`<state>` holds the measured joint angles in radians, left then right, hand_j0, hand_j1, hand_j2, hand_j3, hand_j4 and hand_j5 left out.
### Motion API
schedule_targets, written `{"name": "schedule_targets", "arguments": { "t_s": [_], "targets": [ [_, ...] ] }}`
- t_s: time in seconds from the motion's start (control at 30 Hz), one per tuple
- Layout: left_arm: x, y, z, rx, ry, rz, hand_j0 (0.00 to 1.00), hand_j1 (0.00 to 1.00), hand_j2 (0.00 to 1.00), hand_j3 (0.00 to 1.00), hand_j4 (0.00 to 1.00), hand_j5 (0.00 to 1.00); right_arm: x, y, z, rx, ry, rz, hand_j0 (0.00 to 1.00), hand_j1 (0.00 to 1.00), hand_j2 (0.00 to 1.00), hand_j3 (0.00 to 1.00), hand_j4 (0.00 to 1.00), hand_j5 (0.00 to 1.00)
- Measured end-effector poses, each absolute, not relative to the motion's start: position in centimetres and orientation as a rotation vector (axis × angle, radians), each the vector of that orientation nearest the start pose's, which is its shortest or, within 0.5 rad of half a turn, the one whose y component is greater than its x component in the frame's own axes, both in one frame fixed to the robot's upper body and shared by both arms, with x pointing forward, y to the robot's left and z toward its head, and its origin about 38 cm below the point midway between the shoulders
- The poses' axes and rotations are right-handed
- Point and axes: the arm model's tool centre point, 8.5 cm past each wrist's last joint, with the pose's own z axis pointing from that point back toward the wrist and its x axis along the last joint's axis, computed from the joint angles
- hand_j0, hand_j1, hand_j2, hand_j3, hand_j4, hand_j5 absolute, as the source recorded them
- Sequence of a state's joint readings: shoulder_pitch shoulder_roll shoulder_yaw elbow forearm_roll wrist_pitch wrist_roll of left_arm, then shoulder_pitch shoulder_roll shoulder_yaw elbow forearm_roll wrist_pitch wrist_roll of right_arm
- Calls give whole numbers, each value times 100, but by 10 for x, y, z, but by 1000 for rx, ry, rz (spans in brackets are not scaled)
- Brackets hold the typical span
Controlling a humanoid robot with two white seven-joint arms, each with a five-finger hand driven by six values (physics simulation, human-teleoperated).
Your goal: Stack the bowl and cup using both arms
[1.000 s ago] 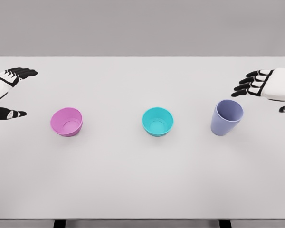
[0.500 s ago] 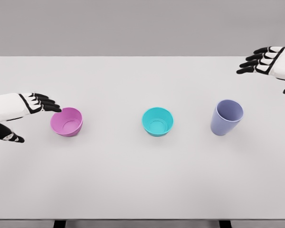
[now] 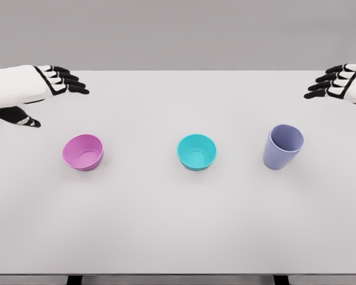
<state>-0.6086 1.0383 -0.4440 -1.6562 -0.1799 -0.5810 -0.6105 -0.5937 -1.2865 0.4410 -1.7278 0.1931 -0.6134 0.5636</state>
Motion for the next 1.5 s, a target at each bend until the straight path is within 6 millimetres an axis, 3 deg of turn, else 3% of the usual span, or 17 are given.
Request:
{"name": "schedule_targets", "arguments": {
  "t_s": [0.13, 0.27, 0.47, 0.87, 1.5],
  "targets": [
    [409, 325, 295, 384, -1451, -2084, 100, 100, 100, 100, 100, 100, 371, -370, 343, 847, 1843, -2995, 100, 100, 100, 100, 100, 100],
    [414, 324, 273, 339, -1344, -1959, 100, 100, 100, 100, 100, 100, 374, -363, 345, 839, 1881, -2957, 100, 100, 100, 100, 100, 100],
    [408, 322, 271, 363, -1250, -1880, 100, 100, 100, 100, 100, 100, 376, -361, 349, 851, 1894, -2933, 100, 100, 100, 100, 100, 100],
    [396, 321, 250, 327, -1152, -1915, 100, 100, 100, 100, 100, 100, 377, -359, 347, 836, 1904, -2930, 100, 100, 100, 100, 100, 100],
    [399, 307, 215, 348, -1039, -1914, 100, 100, 100, 100, 100, 100, 377, -359, 346, 835, 1902, -2933, 100, 100, 100, 100, 100, 100]
  ]
}}
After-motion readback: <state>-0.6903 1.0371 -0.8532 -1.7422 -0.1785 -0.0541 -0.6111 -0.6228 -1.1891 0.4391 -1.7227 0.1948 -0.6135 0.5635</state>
